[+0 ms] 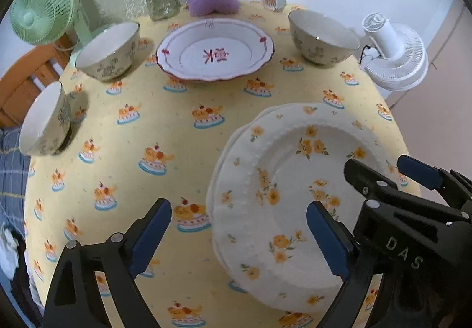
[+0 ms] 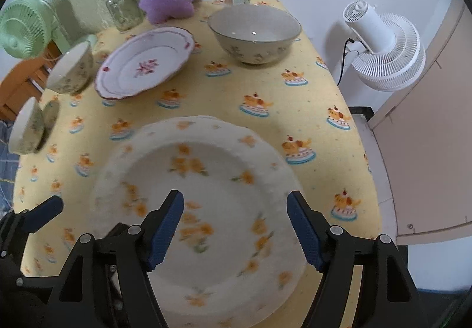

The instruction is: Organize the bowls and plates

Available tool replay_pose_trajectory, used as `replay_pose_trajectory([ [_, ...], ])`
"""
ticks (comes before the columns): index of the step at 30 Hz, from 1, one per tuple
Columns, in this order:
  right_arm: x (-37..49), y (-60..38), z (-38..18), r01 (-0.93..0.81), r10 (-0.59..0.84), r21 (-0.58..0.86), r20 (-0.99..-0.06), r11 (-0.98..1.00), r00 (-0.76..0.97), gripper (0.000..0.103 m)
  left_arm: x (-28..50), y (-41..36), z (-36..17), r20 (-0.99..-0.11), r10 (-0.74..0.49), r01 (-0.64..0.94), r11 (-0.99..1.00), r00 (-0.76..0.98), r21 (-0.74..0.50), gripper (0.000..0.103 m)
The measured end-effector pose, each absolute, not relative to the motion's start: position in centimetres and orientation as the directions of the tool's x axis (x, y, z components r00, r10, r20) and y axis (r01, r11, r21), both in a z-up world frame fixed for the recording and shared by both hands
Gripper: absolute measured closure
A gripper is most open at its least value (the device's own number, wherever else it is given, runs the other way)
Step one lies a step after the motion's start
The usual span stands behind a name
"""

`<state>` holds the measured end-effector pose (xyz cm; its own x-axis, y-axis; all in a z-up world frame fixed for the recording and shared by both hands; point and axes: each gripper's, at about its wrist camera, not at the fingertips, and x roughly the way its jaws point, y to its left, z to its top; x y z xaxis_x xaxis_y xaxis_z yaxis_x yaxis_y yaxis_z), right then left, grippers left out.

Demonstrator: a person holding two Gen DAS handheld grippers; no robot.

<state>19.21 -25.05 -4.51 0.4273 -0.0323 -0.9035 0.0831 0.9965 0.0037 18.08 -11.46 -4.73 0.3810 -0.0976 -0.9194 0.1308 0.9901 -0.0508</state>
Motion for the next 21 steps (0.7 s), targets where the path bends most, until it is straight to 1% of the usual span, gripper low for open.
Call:
replay_pose_trajectory([
  [6, 17.9, -21.8, -2.3, 0.114, -0.050, 0.005, -0.879, 0.993, 0.475, 0.028, 17.4, -8.9, -2.8, -0.890, -0.122, 0.181, 0.982, 0.439, -0.046, 0.009],
  [13, 18.1, -18.2, -0.9, 0.168, -0.073, 0.016, -0.860, 0.986, 0.505, 0.027, 17.8, -5.0, -1.4, -0.868, -0.131, 0.181, 0.982, 0.480, -0.048, 0.009],
  [21, 20.9, -15.5, 0.6, 0.181, -0.077, 0.026, -0.841, 0.983, 0.536, 0.027, 20.7, -2.6, -0.3, -0.855, -0.116, 0.162, 0.986, 0.505, -0.038, 0.010],
])
